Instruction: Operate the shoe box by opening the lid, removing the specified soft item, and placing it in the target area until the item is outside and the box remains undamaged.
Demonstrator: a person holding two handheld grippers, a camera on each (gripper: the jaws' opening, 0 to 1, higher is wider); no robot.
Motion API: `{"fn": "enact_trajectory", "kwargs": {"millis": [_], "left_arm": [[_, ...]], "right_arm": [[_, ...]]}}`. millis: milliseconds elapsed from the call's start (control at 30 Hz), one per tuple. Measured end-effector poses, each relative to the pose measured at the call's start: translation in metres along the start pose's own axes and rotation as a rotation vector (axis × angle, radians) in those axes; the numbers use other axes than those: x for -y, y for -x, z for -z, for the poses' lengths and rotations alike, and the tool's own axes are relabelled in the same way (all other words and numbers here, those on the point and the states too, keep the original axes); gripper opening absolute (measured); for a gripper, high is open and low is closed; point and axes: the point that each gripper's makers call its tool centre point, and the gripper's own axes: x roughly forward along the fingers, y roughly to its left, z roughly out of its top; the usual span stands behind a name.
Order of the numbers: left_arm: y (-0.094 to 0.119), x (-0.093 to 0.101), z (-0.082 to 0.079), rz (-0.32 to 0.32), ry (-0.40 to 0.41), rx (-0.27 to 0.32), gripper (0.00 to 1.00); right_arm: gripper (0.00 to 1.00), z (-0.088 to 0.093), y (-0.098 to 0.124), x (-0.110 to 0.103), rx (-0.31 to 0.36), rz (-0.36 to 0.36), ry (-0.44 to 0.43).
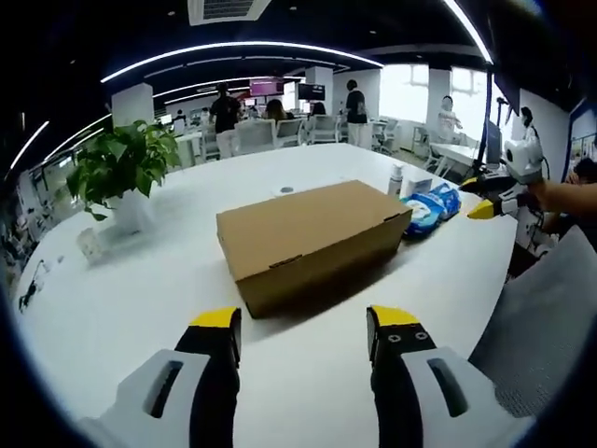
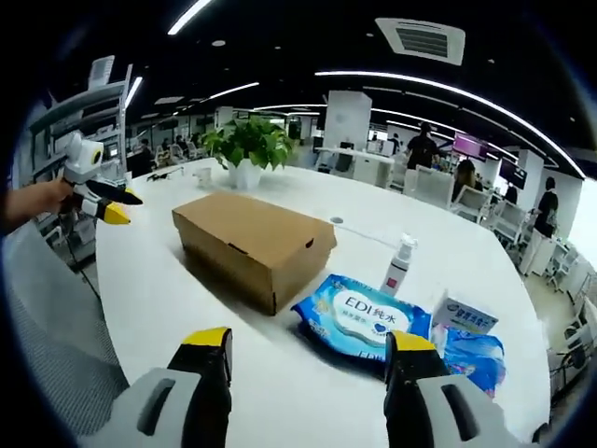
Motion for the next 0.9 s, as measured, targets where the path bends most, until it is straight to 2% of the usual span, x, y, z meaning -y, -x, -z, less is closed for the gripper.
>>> {"fn": "enact_trajectory", "kwargs": {"millis": [267,467,600,733,900], "left_arm": [[0.013,0.019,0.004,0.023,-0.042,0.018,0.72],[0.024,0.025,0.008,0.026,-0.019,0.039,0.78],[0.031,0.027,0.011,0.009,-0.007,0.041,0.82],[0.036,0.026,0.013,-0.022,0.009,0.057,0.87],[0.04,0.024,0.015,-0.052,0.018,0.068,0.89]], "right_arm": [[0.76,0.017,0.026,0.003,-0.009,0.03,-0.018],[0.83,0.027,0.047,0.007,-0.009,0.065,-0.028],[0.86,0.029,0.058,0.008,0.012,0.095,-0.053],[0.93,0.03,0.063,0.007,0.018,0.135,-0.035],[0.97,0.032,0.064,0.002,0.028,0.14,-0.071]]}}
